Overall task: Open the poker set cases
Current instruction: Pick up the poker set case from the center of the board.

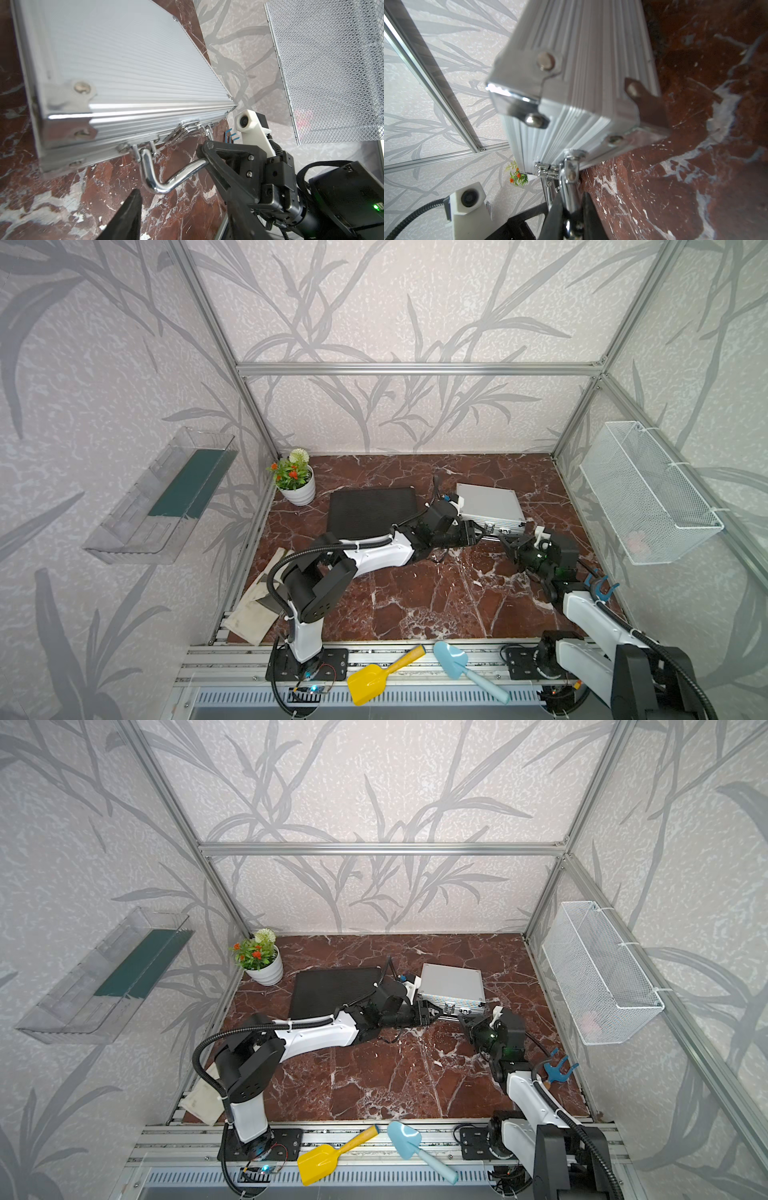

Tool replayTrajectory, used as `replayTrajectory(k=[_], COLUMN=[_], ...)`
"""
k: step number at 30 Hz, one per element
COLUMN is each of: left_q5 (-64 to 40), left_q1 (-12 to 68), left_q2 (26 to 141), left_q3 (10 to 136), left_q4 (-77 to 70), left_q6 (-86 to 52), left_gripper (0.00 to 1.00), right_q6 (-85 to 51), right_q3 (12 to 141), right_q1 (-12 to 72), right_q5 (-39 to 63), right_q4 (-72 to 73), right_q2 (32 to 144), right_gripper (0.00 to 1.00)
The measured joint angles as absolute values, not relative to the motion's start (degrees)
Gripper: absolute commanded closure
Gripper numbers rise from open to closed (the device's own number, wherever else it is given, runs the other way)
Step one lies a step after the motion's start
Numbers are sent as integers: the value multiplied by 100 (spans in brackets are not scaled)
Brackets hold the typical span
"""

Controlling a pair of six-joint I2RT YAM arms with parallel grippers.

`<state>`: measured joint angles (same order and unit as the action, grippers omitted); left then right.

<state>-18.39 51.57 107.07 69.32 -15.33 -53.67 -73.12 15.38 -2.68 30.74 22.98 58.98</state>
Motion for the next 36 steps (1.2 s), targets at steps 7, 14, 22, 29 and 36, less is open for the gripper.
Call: replayTrajectory(k=[7,14,22,29,36], left_q5=[-1857,-1863,-1879,-1918,-2012], left_q1=[5214,5212,5212,5194,5137], left_q2=[10753,11096,11356,11461,11594], left_q3=[6917,7098,7330,7465,7618], left_q4=[-1498,-1509,-1570,-1643,-1660], left_q6=[-5524,-5642,-5813,-6047,-6324], left_gripper=[47,50,59,67,73], right_q6=[-7389,-7450,-7518,-7507,-7367], right_q3=[1538,1538,1538,1538,1538], right_q1=[-268,-266,-213,-209,-209], right_q5=[3048,3048,3039,3000,2888], right_q4=[2329,2359,2408,2414,2388], right_q2=[5911,5911,5911,5909,5841], right_gripper=[94,94,94,94,94])
